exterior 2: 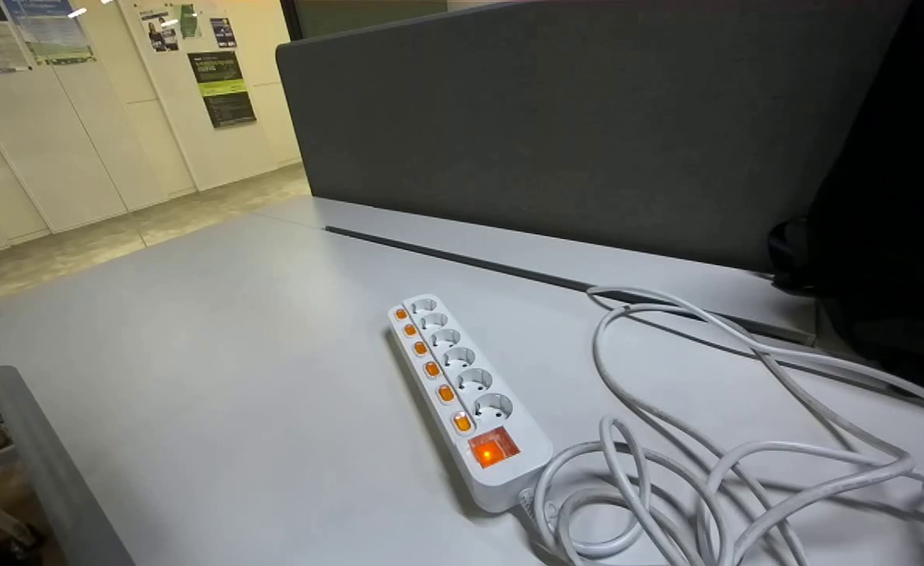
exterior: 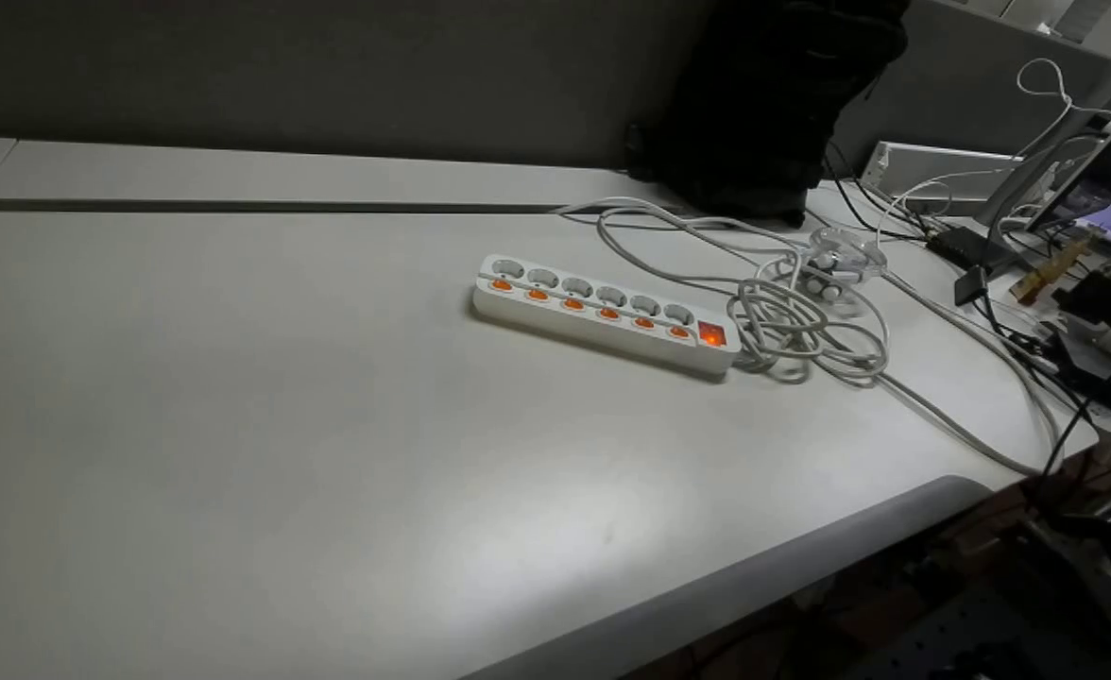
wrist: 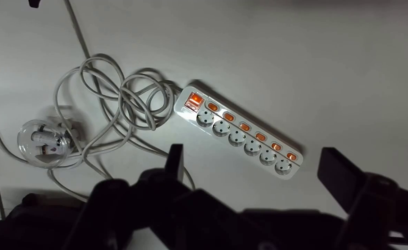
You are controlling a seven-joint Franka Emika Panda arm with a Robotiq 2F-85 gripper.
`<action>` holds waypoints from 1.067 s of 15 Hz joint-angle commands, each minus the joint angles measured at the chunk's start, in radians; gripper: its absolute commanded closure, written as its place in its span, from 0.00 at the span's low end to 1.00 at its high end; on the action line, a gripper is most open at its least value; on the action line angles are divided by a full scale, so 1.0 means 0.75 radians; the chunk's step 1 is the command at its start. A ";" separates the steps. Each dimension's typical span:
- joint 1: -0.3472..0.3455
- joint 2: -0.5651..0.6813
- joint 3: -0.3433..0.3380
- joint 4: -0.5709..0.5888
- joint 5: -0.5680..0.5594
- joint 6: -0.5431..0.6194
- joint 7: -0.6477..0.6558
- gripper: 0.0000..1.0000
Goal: Turn on the third switch from the left side of the extension cable
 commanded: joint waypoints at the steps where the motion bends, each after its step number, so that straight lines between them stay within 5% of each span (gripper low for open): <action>1: 0.001 0.080 0.010 0.010 -0.070 0.159 0.095 0.00; 5: 0.007 0.154 0.001 0.017 -0.047 0.226 0.072 0.00; 7: 0.018 0.179 -0.011 0.049 -0.002 0.135 0.023 0.00; 8: 0.015 0.002 -0.013 0.001 -0.004 -0.002 0.003 0.00; 16: 0.017 0.078 0.002 -0.012 -0.033 0.184 0.067 0.00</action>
